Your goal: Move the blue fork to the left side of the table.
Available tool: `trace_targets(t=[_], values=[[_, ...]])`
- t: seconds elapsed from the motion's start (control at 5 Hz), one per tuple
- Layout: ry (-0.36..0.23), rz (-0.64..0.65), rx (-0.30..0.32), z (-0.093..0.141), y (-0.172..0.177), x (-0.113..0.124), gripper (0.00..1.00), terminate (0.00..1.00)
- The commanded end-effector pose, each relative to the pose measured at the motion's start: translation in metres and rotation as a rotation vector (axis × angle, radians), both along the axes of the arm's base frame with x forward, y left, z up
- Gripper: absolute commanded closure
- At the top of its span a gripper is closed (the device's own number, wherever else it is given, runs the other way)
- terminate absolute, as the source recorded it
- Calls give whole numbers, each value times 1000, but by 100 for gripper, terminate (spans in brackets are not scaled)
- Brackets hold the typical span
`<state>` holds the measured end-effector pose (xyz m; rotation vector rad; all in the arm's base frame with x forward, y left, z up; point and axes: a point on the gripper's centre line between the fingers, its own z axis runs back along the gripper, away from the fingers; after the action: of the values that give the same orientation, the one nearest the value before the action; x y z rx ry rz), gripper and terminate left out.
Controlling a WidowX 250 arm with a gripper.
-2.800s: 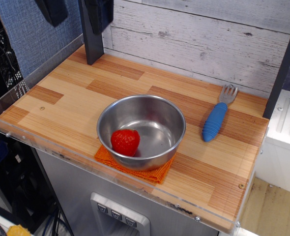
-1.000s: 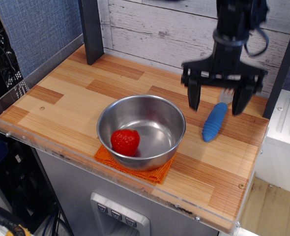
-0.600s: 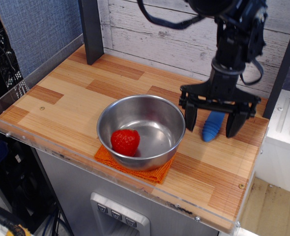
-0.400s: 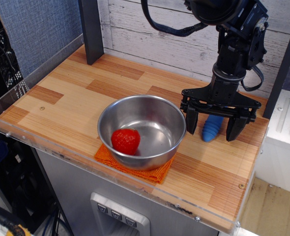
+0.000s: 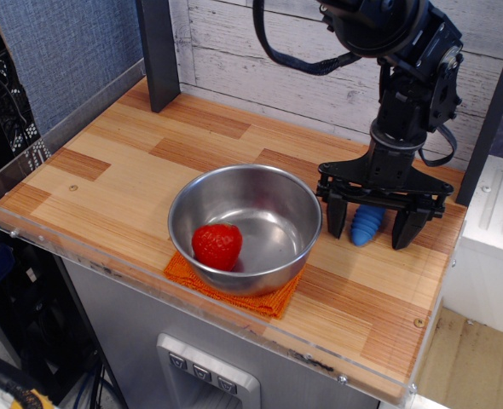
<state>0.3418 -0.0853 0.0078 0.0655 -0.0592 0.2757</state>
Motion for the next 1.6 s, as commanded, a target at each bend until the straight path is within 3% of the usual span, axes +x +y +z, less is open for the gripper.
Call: trace_targets(t=[0.0,0.4,0.6,0.8,1.0,1.2,1.4], values=[[-33,-13,23,6,2,-2,100,0],[-59,-39,15,18,3,-8,100,0],[-203,-115,-61,67,3,-15,100,0],[-378,-182,-176,116,5,-24,100,0],[-501,-250,-262,164,16,-28,100,0],[-516,-193,-276,184,57,-39,100,0],[-432,-144,-238,188,106,-51,100,0]])
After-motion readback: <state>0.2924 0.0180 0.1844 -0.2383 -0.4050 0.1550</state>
